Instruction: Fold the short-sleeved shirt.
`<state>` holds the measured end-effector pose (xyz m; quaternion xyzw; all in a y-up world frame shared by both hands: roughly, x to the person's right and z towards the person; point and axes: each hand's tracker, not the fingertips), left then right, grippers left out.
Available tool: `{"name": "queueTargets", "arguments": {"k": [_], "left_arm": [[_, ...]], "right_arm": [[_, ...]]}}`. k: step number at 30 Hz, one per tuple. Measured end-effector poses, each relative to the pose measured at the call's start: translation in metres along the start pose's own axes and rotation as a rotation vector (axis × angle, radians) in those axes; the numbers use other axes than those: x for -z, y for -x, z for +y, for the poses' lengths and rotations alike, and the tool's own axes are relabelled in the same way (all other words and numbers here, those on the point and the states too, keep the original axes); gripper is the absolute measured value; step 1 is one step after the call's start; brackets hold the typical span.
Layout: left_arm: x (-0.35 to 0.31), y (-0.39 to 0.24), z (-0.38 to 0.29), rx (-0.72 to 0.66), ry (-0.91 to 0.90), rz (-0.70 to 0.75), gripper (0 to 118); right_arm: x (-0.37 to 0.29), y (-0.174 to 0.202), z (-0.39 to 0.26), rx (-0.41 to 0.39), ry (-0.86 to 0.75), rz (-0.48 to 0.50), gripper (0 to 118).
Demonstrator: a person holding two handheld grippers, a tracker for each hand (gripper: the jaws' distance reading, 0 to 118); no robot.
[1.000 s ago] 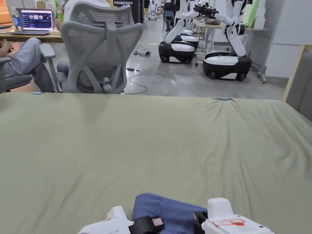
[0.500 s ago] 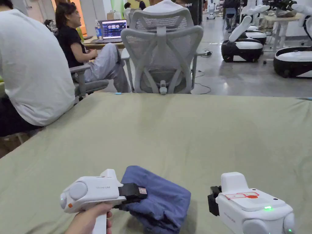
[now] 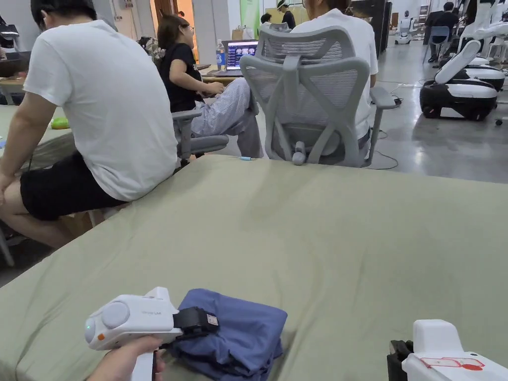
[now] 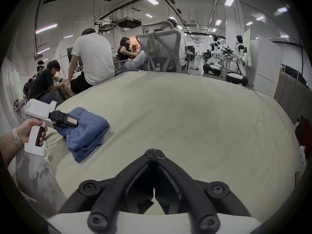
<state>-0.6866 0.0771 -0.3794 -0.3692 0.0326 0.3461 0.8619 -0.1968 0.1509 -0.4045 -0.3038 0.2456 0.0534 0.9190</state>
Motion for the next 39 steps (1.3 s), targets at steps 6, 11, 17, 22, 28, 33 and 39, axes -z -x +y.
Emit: {"name": "queueTargets", "arguments": {"k": [6, 11, 17, 22, 28, 33, 39], "left_arm": [[-0.058, 0.025, 0.015, -0.104, -0.142, 0.061, 87], [-0.099, 0.022, 0.007, -0.11, -0.242, 0.194, 0], [-0.096, -0.108, -0.034, 0.156, -0.272, 0.184, 0], [-0.063, -0.254, -0.078, 0.512, -0.35, 0.167, 0], [-0.049, -0.405, -0.15, 0.719, -0.452, 0.044, 0], [-0.055, -0.478, -0.195, 0.803, -0.52, 0.007, 0], [-0.066, -0.501, -0.215, 0.812, -0.58, 0.013, 0]], "right_arm": [[-0.009, -0.011, 0.0, 0.0, -0.005, -0.001, 0], [-0.028, -0.029, 0.0, 0.018, -0.026, -0.005, 0], [-0.063, -0.072, -0.001, 0.027, -0.07, -0.057, 0], [-0.107, -0.134, 0.002, 0.067, -0.133, -0.167, 0], [-0.17, -0.201, 0.015, 0.054, -0.248, -0.328, 0], [-0.207, -0.233, 0.018, 0.056, -0.302, -0.386, 0], [-0.219, -0.238, 0.015, 0.049, -0.334, -0.415, 0]]}}
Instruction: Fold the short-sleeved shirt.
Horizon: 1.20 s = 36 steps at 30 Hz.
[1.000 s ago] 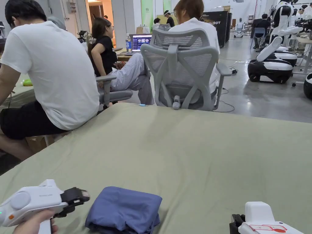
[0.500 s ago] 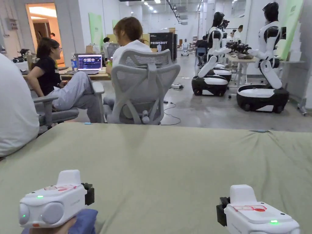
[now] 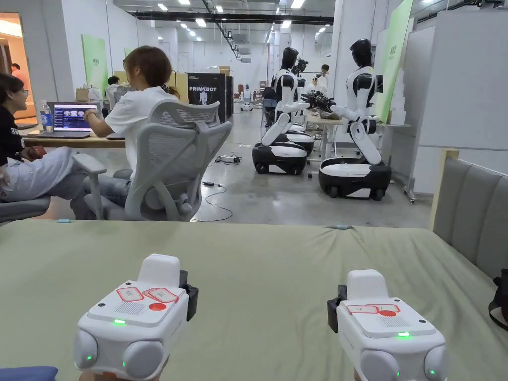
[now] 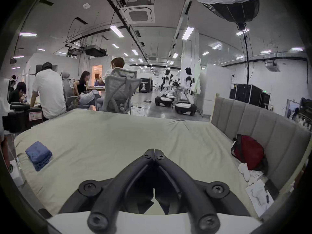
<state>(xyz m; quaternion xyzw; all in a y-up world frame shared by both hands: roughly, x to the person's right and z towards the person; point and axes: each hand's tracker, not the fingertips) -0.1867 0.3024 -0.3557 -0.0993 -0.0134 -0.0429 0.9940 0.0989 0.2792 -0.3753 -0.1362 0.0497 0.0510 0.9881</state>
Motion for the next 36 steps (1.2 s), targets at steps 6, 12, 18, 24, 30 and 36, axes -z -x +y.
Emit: {"name": "queueTargets", "arguments": {"k": [6, 12, 18, 24, 30, 36], "left_arm": [[-0.008, 0.007, 0.001, -0.004, -0.028, 0.007, 0], [-0.014, 0.015, 0.001, -0.011, -0.047, 0.019, 29], [-0.017, 0.017, 0.003, -0.017, -0.084, 0.023, 81], [-0.017, 0.016, 0.001, -0.017, -0.09, -0.009, 118], [-0.017, 0.019, -0.001, -0.018, -0.081, -0.007, 118], [-0.017, 0.023, -0.003, -0.029, -0.072, 0.004, 118]], "right_arm": [[-0.007, 0.002, 0.001, 0.03, -0.031, 0.014, 0], [-0.012, 0.001, 0.005, 0.047, -0.064, 0.015, 4], [-0.017, 0.001, 0.009, 0.041, -0.056, 0.046, 60], [-0.019, 0.005, 0.007, 0.049, -0.082, 0.074, 118], [-0.014, 0.008, 0.007, 0.063, -0.048, 0.071, 118], [-0.012, 0.016, 0.007, 0.057, -0.04, 0.041, 118]]}}
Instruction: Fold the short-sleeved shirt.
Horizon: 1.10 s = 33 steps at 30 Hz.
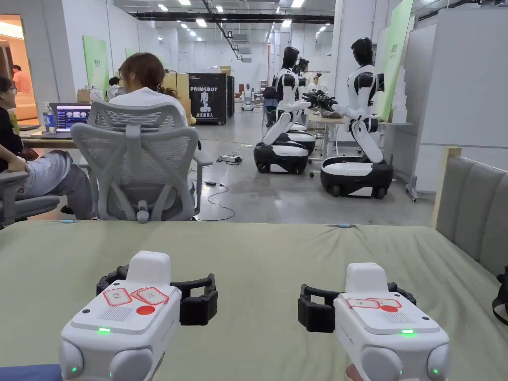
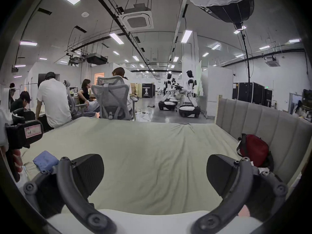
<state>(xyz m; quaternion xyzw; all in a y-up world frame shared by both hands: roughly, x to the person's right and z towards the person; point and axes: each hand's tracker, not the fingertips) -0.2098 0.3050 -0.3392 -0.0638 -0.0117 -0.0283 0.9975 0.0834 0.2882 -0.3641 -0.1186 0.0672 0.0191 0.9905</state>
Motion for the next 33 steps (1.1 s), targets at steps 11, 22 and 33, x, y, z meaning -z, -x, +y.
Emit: {"name": "queueTargets", "arguments": {"k": [11, 22, 33], "left_arm": [[-0.002, 0.003, -0.003, -0.01, 0.004, 0.006, 118], [-0.004, 0.003, -0.001, -0.01, 0.001, 0.011, 118], [-0.005, 0.003, -0.003, -0.013, 0.0, 0.018, 118]], "right_arm": [[-0.003, 0.008, 0.009, 0.049, 0.017, -0.067, 118], [-0.007, 0.009, 0.011, 0.064, 0.014, -0.126, 118], [-0.009, 0.0, 0.011, 0.125, 0.012, -0.067, 118]]}}
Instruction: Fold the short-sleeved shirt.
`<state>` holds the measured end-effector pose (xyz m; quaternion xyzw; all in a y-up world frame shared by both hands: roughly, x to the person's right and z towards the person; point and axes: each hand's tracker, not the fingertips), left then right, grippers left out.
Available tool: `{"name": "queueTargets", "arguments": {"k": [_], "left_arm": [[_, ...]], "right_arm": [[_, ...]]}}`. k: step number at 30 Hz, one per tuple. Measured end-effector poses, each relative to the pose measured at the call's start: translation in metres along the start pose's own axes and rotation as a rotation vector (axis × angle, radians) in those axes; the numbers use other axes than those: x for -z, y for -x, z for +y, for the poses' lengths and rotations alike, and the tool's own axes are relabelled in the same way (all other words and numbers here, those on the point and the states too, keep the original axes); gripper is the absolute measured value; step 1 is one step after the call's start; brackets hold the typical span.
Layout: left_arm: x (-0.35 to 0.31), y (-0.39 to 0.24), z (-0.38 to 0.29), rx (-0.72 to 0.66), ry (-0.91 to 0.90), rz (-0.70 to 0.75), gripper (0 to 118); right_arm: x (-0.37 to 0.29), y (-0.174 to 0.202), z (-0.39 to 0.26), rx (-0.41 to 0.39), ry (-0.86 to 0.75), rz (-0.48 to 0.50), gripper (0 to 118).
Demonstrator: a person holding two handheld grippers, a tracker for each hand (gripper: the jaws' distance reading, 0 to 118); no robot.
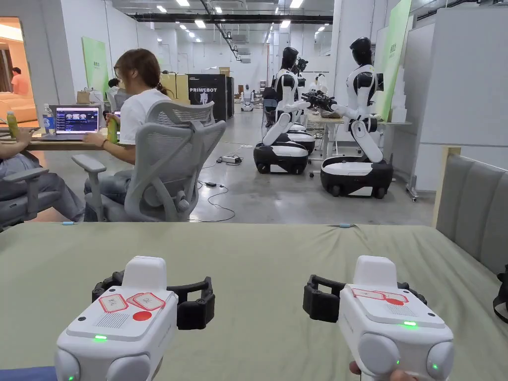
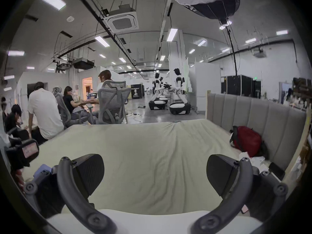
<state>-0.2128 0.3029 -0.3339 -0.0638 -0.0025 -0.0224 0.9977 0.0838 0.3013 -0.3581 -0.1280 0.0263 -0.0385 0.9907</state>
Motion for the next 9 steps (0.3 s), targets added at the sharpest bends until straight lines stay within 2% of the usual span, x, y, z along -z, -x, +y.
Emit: {"name": "queueTargets", "arguments": {"k": [5, 9], "left_arm": [[-0.0006, -0.0011, 0.0013, 0.0, -0.002, 0.001, 118], [-0.0011, -0.0028, 0.0022, 0.006, -0.009, 0.0, 118]], "right_arm": [[-0.0024, 0.0035, -0.0025, -0.04, -0.028, -0.09, 118], [-0.0011, 0.0007, -0.0015, -0.05, -0.004, -0.084, 118]]}}
